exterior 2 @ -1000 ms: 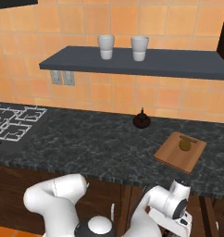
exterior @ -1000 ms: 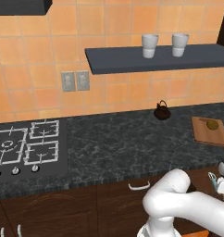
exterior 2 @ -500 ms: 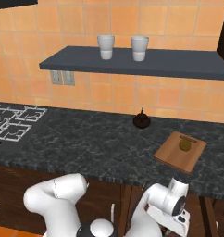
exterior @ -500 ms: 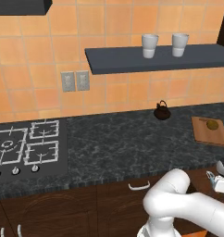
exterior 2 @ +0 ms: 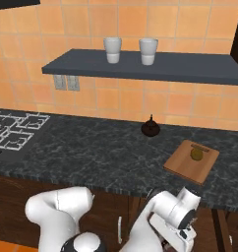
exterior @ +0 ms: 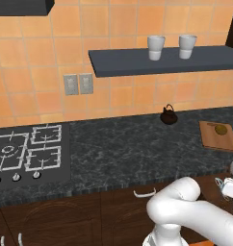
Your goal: Place the appropriate cutting tool for cutting the avocado skin on the cutting board.
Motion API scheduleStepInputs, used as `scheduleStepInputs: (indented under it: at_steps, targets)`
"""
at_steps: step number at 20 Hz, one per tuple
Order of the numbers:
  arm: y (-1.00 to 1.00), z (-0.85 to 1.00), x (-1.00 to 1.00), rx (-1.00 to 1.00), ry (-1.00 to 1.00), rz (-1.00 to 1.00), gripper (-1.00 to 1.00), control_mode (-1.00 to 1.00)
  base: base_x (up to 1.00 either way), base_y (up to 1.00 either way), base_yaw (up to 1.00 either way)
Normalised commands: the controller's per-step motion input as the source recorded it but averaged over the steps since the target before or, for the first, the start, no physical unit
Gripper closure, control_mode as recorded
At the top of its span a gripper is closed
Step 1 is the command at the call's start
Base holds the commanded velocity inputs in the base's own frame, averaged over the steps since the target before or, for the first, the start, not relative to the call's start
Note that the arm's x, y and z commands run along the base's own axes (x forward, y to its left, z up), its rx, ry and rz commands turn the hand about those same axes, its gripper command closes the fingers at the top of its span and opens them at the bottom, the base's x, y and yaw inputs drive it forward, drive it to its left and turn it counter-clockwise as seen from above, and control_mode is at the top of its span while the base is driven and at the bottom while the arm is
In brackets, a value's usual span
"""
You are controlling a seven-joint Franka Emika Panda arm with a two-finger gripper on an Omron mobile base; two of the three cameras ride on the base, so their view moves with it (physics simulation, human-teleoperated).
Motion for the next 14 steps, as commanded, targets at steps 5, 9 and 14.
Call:
scheduleStepInputs:
  at_steps: [5, 9, 14]
  targets:
    - [0.02, 1.00, -0.57, -0.01, 0.07, -0.34, 1.00, -1.00, 0.00, 0.00, 0.00]
    - [0.00, 1.00, -0.23, -0.10, 0.00, -0.24, 1.00, -1.00, 0.00, 0.00, 0.00]
    - [-0.07, 1.00, 0.00, -0.14, -0.02, -0.21, 1.00, -1.00, 0.00, 0.00, 0.00]
